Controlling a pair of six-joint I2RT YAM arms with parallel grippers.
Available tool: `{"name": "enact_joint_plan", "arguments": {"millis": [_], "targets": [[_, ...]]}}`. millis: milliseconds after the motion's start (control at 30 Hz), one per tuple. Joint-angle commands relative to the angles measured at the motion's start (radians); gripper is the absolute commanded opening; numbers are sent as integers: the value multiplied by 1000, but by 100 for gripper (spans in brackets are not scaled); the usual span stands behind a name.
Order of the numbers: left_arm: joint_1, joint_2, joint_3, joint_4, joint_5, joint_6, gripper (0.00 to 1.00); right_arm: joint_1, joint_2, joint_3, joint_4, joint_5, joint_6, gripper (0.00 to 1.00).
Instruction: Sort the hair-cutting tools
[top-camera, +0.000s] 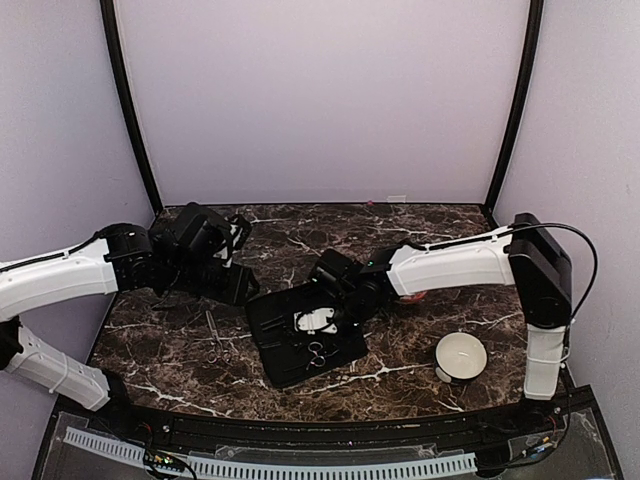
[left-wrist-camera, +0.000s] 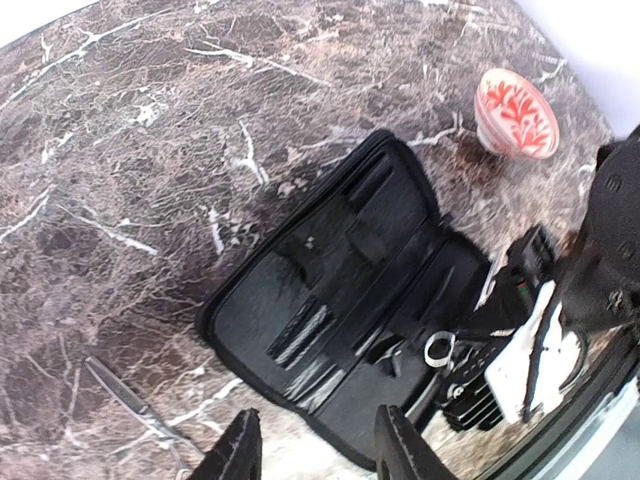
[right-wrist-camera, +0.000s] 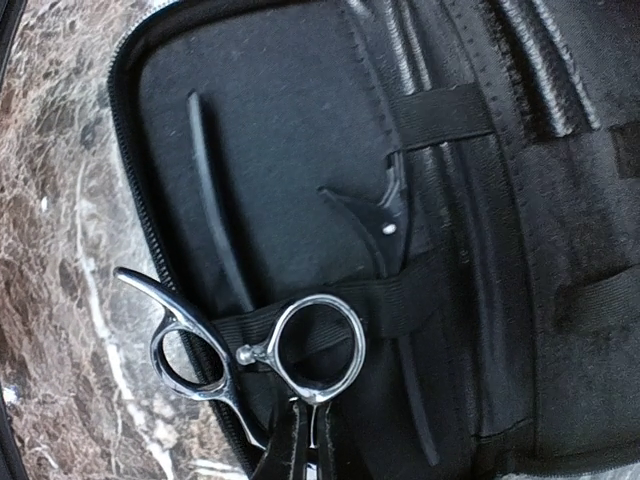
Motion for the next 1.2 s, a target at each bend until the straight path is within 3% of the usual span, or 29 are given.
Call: {"name": "enact_joint_plan", "arguments": {"millis": [0,133,300,600,767,967,1167], "targets": [[1,-20,6,-68,-23,103,39,6,11,21,-6,62,48,14],[1,-15,18,-61,49,191,40,-26,-85,15,-40,42,37,23],[-10,58,23,-17,288,302,39,-110,-212,-20,-71,-68,50,26],[-61,319,177,28,384,409,32,-278,-404,-250,21,-150,100,26],[-71,515,352,-79,404,530,23,-355,-503,-359,81,-171,105,25],[-89,690,522,-219,465,649,24,-414,-541,-399,105,-196,118,25],[-107,773,582,-286,510,700,28,-426,-551,-407,116,-199,120,25]]}}
